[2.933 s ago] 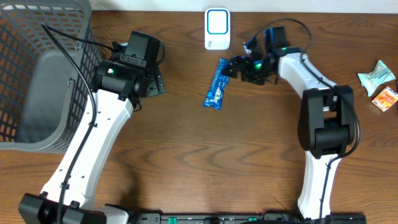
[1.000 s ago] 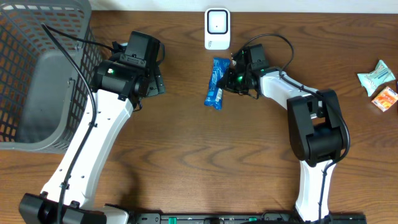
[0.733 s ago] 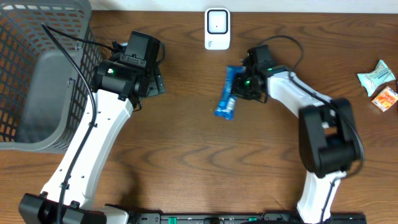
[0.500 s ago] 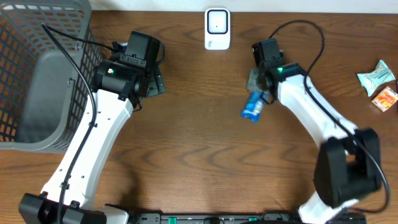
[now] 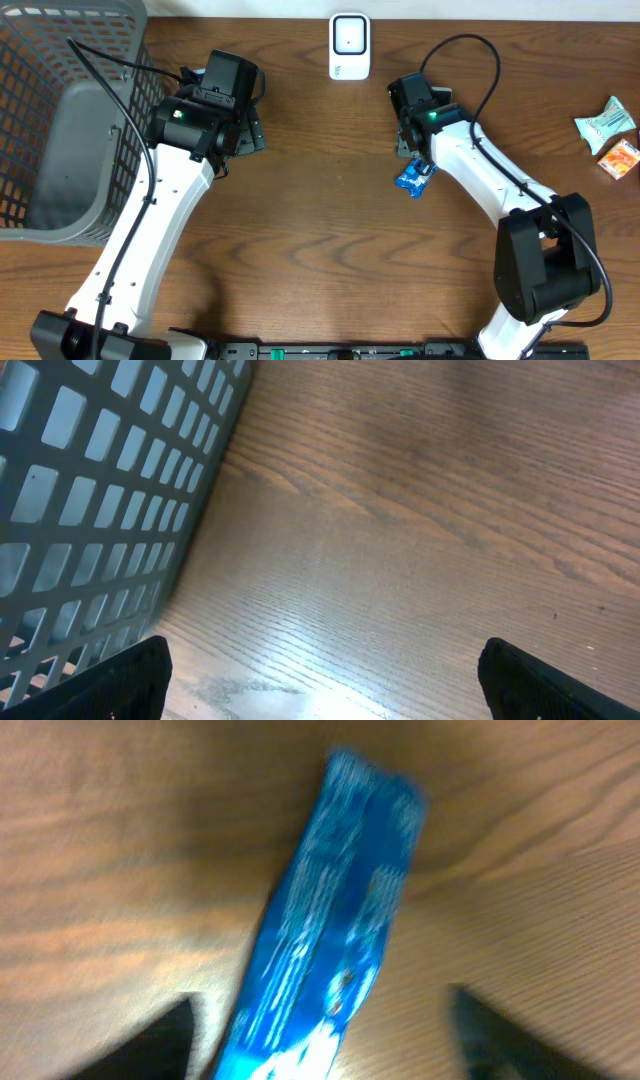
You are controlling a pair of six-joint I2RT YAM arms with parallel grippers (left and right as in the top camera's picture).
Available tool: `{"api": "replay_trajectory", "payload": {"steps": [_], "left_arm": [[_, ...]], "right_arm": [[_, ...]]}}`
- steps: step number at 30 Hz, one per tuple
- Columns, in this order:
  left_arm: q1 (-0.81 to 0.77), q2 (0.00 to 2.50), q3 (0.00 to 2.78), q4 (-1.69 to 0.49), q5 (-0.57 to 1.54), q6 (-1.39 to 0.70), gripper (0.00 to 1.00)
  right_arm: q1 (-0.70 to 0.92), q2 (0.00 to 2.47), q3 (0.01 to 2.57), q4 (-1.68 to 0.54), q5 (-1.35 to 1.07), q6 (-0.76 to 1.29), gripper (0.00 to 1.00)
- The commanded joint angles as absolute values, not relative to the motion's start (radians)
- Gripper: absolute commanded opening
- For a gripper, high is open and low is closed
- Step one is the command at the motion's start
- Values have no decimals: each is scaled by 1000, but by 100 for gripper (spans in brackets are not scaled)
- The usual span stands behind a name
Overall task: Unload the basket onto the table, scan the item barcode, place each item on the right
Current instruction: 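Lift the Oreo pack and turn it with the right gripper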
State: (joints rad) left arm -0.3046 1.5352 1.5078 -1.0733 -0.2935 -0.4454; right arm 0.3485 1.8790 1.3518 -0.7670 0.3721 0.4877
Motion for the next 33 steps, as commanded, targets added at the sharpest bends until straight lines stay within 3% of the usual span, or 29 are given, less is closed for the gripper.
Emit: {"api": "replay_trajectory", "payload": {"steps": [1,9,18,33], "left_arm": [[-302,1537,1509,-1076,-300,-454,98],[-302,1537,1509,-1076,-300,-454,98],[-302,1537,1509,-1076,-300,-454,98],[-302,1537,1509,-1076,-300,-454,98]], "right_arm": [[334,1878,1354,-799,179,482,99],[332,1880,1354,-823,158,505,99],[334,1928,1347,-808,409,817,99],[325,2031,1346,-692,503,815,98]]}}
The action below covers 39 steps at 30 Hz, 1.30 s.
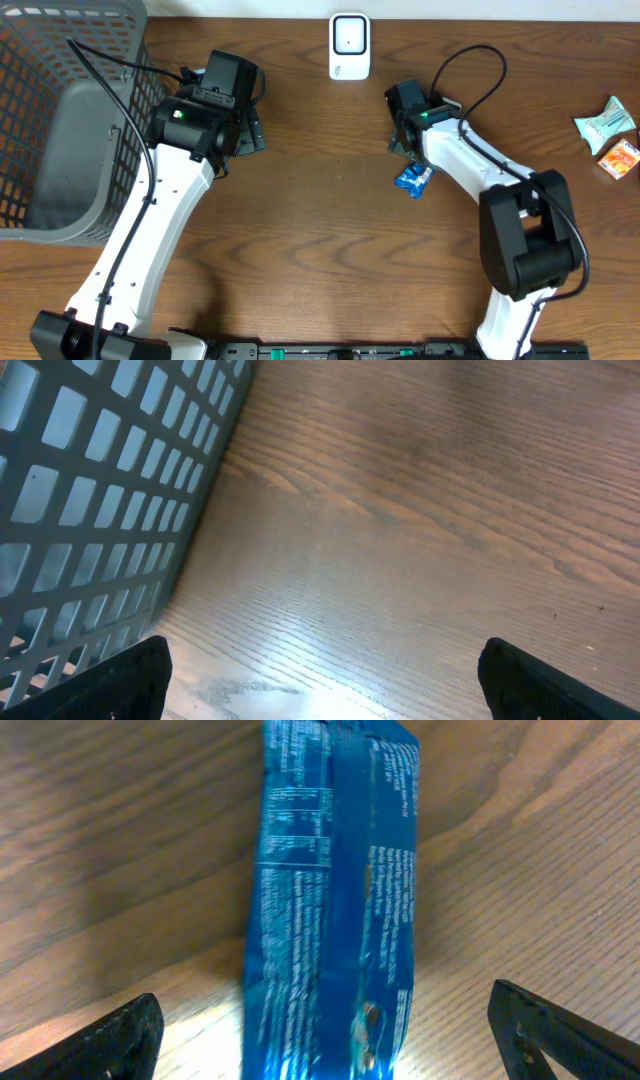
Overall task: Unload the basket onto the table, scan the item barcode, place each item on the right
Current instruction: 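Lift the Oreo pack and turn it with the right gripper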
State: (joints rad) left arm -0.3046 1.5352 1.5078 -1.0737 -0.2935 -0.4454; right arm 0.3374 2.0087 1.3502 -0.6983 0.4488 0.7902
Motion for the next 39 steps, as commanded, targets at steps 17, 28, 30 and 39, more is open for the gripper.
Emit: {"api": "replay_trajectory", "payload": {"steps": [17,28,30,39], "left_arm": [[-302,1537,1509,-1076,-300,-454,98],[-302,1537,1509,-1076,-300,-454,98],[-302,1537,1509,-1076,-300,-455,98],[-302,1537,1509,-1076,-300,-454,98]], "right_arm": [[314,2169,1347,-669,479,815,4],[313,2087,1420,-724,209,703,1],[309,2053,1431,-698,116,653,1],[240,1959,1431,-519,-510,492,1]]}}
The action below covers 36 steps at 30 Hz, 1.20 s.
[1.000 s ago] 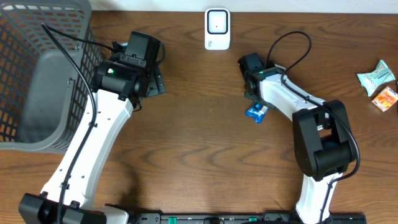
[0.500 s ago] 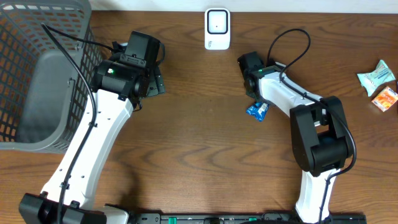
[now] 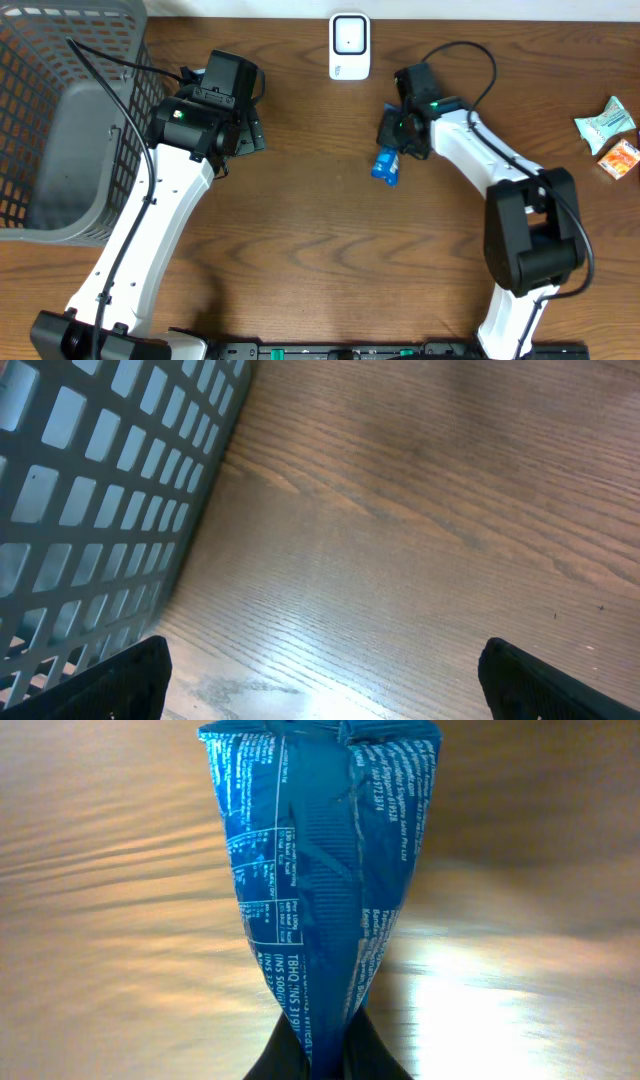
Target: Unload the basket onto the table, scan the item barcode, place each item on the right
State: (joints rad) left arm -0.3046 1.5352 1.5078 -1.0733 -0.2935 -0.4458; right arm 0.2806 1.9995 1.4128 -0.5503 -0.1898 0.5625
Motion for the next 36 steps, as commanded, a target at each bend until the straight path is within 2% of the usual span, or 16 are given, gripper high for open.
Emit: {"api": "replay_trajectory", "payload": {"steps": [1,6,22,23,26,29,36], "left_arm": [[-302,1537,1509,-1076,-300,-454,98],[-302,1537,1509,-1076,-300,-455,98],[-302,1537,1509,-1076,-300,-454,98],[-302,1537,1509,-1076,-300,-454,98],[-302,1537,1509,-1076,-300,-454,98],[-302,1537,1509,-1076,-300,-454,98],[-302,1537,1509,-1076,-300,-454,98]], "right_arm": [[228,1964,1428,-493,-587,492,1],[181,1982,1402,-401,-843,501,1],[159,2214,1378,-330,-1000,657,1],[149,2222,1378,-334,-994,657,3],[102,2227,1378,-404,-882,656,22],[56,2212,1379,-469,-772,603,34],[2,2076,1407,-664,-498,499,40]]}}
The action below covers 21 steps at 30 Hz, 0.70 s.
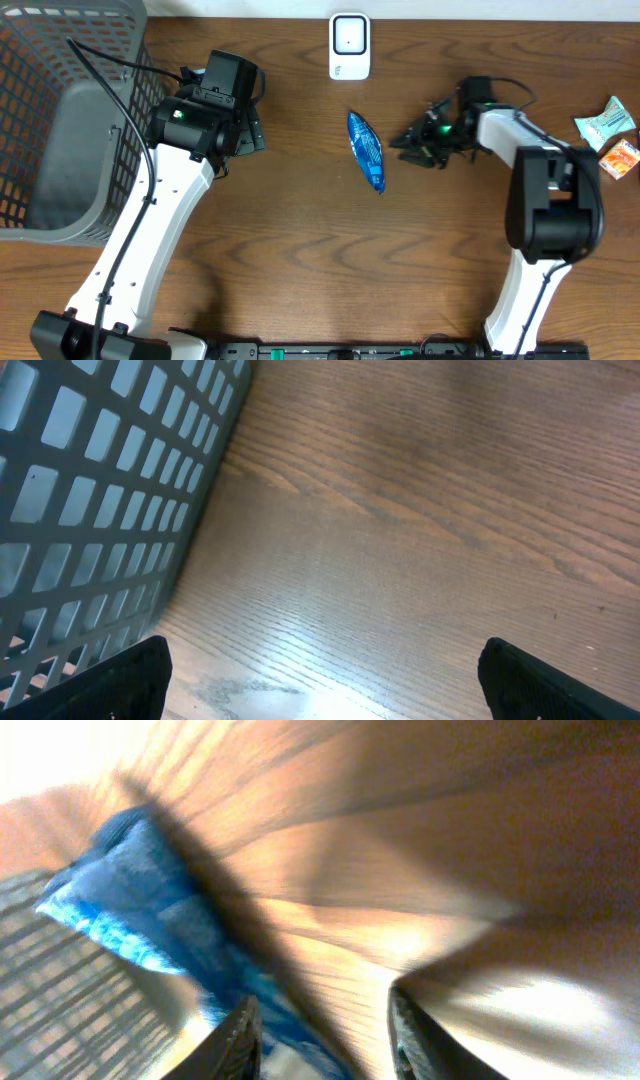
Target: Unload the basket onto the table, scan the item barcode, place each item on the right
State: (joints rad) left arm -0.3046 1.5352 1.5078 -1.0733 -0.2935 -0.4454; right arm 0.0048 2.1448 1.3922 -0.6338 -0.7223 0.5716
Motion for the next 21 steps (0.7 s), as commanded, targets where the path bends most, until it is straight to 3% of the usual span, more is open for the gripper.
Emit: {"api": "replay_trajectory", "payload": {"steps": [1,6,11,14,21], "left_arm": [[-302,1537,1509,-1076,-300,-454,98],[-302,1537,1509,-1076,-300,-454,98],[-302,1537,1509,-1076,-300,-454,98],[-302,1537,1509,-1076,-300,-454,98],[-302,1537,1509,-1076,-300,-454,98]], "right_arm": [[10,2042,1407,-680,-456,478,41],[101,1918,1407,-694,-343,358,50],[262,1877,1407,-639,-145,294,83],[363,1893,1407,-604,15,294,97],[542,1972,1407,-550,345,293,99]]}}
